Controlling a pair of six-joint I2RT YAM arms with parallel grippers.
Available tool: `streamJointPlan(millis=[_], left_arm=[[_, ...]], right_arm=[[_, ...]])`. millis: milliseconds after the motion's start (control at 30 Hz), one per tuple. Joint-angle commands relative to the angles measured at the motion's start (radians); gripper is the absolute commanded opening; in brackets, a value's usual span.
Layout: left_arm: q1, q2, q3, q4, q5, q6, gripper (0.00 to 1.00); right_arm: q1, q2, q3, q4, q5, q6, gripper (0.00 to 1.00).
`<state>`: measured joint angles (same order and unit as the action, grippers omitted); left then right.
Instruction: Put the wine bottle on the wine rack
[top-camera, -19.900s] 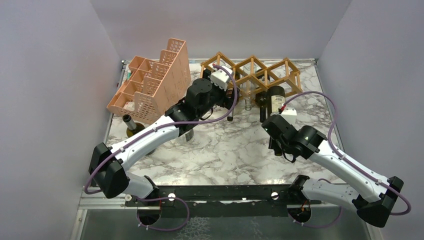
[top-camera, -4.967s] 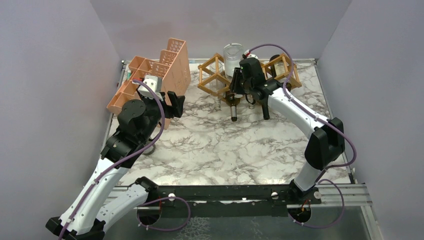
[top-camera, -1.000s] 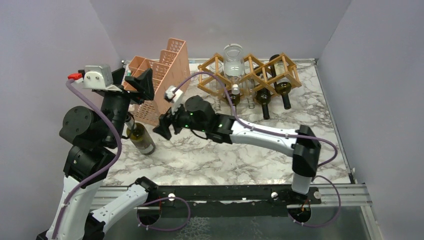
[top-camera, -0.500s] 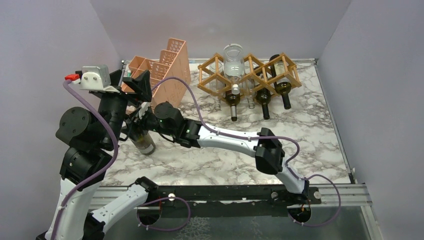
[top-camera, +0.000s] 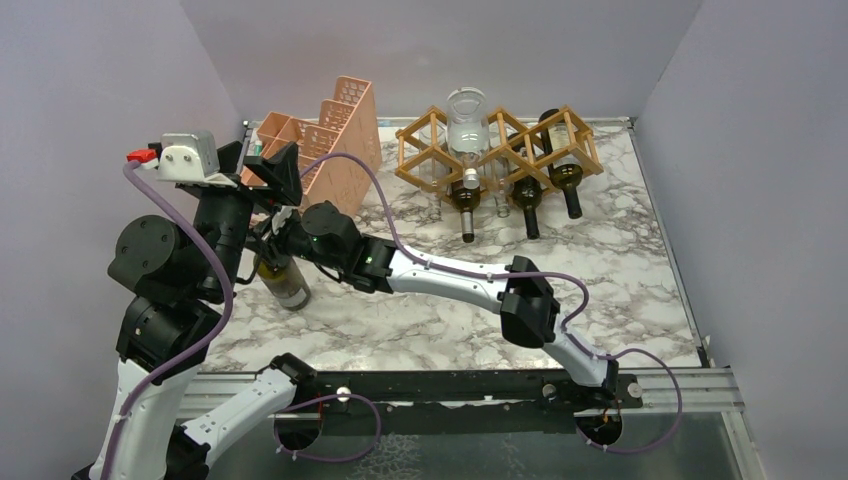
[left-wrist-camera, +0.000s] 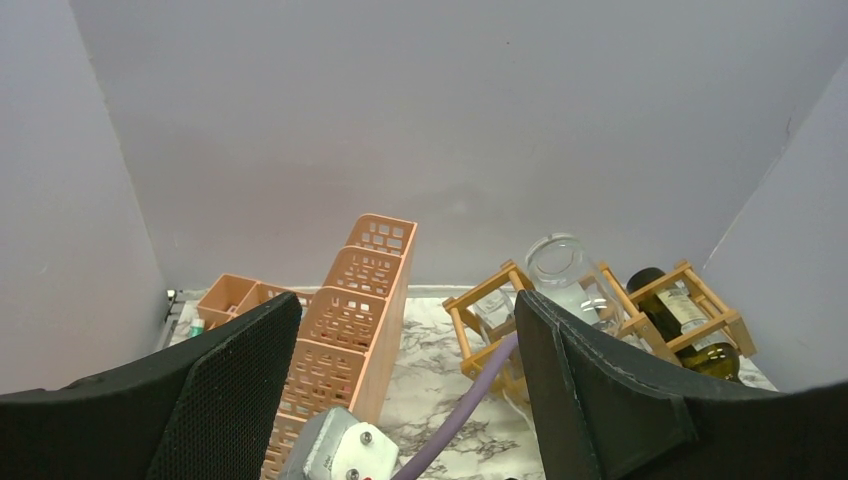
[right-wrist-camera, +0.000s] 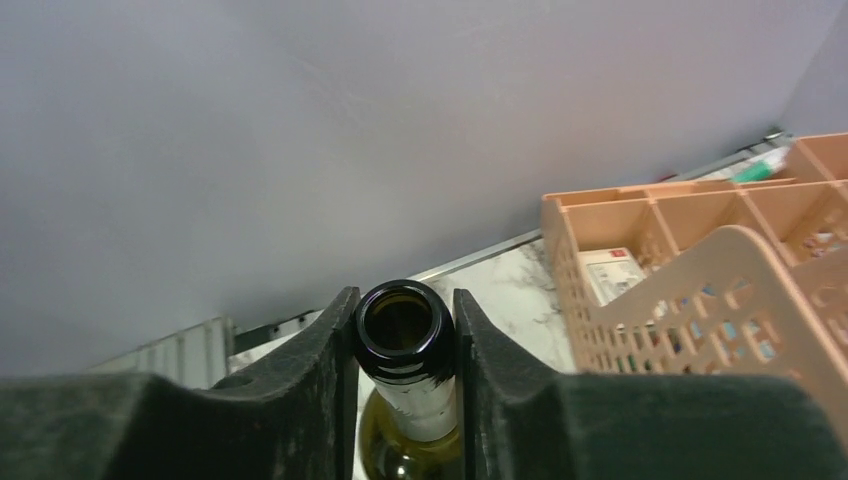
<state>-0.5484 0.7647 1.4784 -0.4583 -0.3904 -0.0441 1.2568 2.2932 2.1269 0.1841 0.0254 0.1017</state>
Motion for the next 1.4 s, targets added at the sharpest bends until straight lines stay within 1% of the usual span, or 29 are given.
streamJointPlan(millis=[0,67,133,200,400,533,633,767,833,933,1067,1233,1367], left_arm=[[-0.002,0.001,0.022,-0.003,-0.01,-0.008,0.84],[-0.002,0.004,0.022,-0.003,-0.009,-0.009,0.84],[-0.002,0.005,0.023,-0.002,-0.007,-0.011,0.84],[-0.002,0.007,0.023,-0.002,-0.007,-0.01,0.84],[-0.002,0.008,0.015,-0.001,-0.002,-0.011,0.84],[-0.002,0.005,0.0,-0.001,0.009,-0.01,0.84],[-0.002,-0.002,-0.021,-0.001,0.015,-0.01,0.84],[-0.002,-0.019,-0.075,0.002,0.042,-0.027,0.85],[-0.002,-0.033,-0.117,0.009,0.107,-0.02,0.87],[-0.002,-0.057,-0.215,0.027,0.254,0.005,0.92],[-0.002,-0.111,-0.355,0.08,0.386,-0.016,0.99],[-0.002,-0.185,-0.513,0.126,0.527,-0.043,0.99],[-0.002,-0.229,-0.668,0.25,0.729,-0.091,0.99]], right_arm=[[0.001,-0.004,0.005,0.018,0.038,-0.032,0.24],[0.002,-0.026,-0.017,0.037,0.046,-0.044,0.14],[0.001,-0.058,-0.047,0.057,0.056,-0.056,0.06],[0.002,-0.099,-0.089,0.08,0.07,-0.068,0.01],[0.001,-0.296,-0.298,0.167,0.126,-0.089,0.01],[0.002,-0.441,-0.459,0.202,0.19,-0.109,0.01],[0.001,-0.543,-0.556,0.198,0.252,-0.125,0.01],[0.0,-0.674,-0.652,0.148,0.344,-0.137,0.01],[0.0,-0.731,-0.697,0.125,0.388,-0.14,0.01],[0.001,-0.82,-0.764,0.087,0.453,-0.138,0.01],[0.0,-0.948,-0.843,0.005,0.501,-0.105,0.01],[0.0,-1.105,-0.946,-0.063,0.511,-0.05,0.01],[0.001,-1.189,-0.987,-0.133,0.528,-0.011,0.01]])
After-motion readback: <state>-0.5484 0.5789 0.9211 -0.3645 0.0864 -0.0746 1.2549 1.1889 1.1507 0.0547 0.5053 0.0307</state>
